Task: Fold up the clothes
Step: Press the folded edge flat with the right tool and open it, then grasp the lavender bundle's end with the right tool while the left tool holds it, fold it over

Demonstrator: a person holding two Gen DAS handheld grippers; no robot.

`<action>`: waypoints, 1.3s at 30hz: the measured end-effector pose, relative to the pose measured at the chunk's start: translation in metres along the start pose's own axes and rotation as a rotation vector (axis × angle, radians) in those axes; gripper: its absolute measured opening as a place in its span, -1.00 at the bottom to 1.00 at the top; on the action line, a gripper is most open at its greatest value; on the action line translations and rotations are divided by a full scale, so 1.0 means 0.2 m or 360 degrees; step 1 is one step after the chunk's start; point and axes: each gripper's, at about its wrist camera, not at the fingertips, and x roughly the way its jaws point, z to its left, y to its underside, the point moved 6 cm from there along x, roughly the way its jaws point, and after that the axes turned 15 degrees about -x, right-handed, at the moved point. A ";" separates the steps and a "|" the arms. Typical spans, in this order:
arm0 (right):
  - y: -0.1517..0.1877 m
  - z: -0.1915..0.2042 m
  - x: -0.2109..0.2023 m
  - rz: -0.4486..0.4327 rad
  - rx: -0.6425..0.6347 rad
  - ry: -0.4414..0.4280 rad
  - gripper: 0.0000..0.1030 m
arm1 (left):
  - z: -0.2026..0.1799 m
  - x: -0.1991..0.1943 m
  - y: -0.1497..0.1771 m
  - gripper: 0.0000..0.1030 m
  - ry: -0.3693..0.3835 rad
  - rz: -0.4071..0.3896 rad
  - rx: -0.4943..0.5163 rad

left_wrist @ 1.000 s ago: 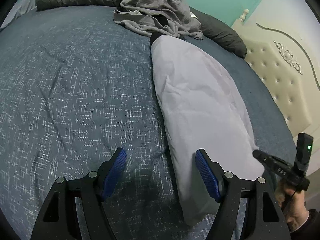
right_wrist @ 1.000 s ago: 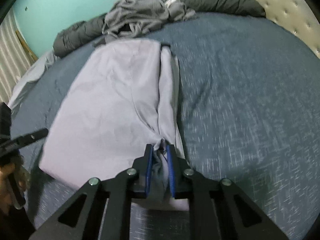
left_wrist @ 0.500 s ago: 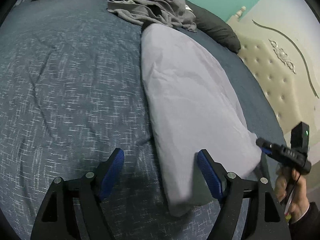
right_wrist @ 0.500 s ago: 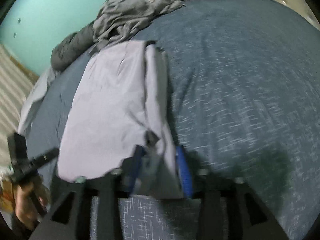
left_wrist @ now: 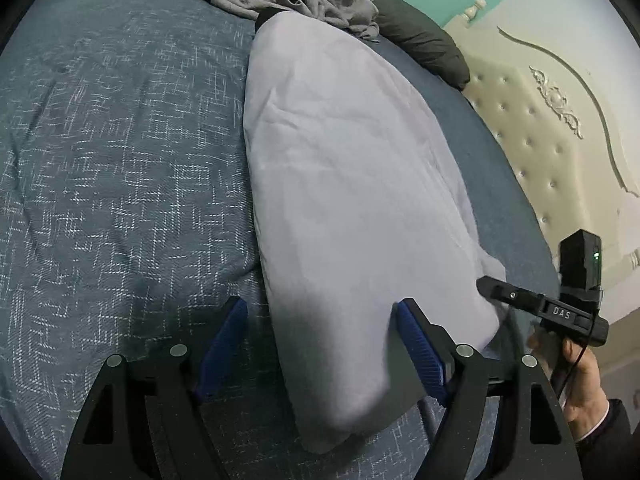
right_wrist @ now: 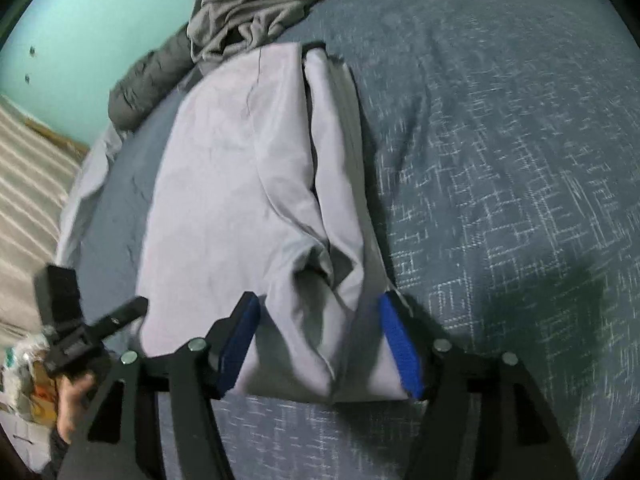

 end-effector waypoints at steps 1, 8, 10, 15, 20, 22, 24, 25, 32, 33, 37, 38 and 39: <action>-0.01 0.00 0.00 0.0007 -0.0035 0.0060 0.23 | 0.00 0.00 -0.01 0.56 -0.0002 0.0001 0.0000; 0.02 -0.04 0.04 -0.0003 0.0040 0.0048 0.43 | -0.04 0.02 0.00 0.39 0.0012 0.0018 0.0023; 0.00 -0.03 0.06 -0.0009 0.0021 0.0033 0.43 | -0.05 0.03 0.00 0.34 0.0003 0.0019 0.0030; -0.02 0.00 0.09 -0.0025 -0.0026 -0.0007 0.07 | -0.04 0.06 0.00 0.33 0.0031 0.0051 0.0020; -0.05 0.01 0.10 -0.0040 -0.0055 -0.0056 0.07 | -0.03 0.11 -0.03 0.34 0.0081 0.0081 -0.0024; -0.06 0.02 0.10 -0.0046 -0.0061 -0.0079 0.07 | -0.03 0.12 -0.03 0.33 0.0074 0.0075 -0.0016; -0.08 0.02 0.10 -0.0051 -0.0067 -0.0102 -0.03 | -0.07 0.12 -0.04 0.20 0.0064 0.0066 0.0004; -0.08 0.02 0.10 -0.0054 -0.0070 -0.0113 -0.21 | -0.09 0.12 -0.04 0.16 0.0054 0.0054 0.0025; -0.08 0.02 0.14 -0.0062 -0.0075 -0.0136 -0.31 | -0.13 0.17 -0.04 0.24 0.0031 0.0058 0.0089; -0.07 0.00 0.16 -0.0065 -0.0023 -0.0173 -0.30 | -0.13 0.18 -0.04 0.26 0.0029 0.0052 0.0098; -0.06 -0.01 0.15 -0.0069 -0.0052 -0.0139 -0.33 | -0.16 0.19 -0.03 0.23 0.0019 0.0022 0.0137; -0.06 0.00 0.14 -0.0072 -0.0079 -0.0113 -0.38 | -0.18 0.18 -0.03 0.13 0.0012 0.0003 0.0159; -0.06 0.01 0.13 -0.0082 -0.0115 -0.0086 -0.43 | -0.20 0.17 -0.03 -0.07 0.0005 -0.0016 0.0182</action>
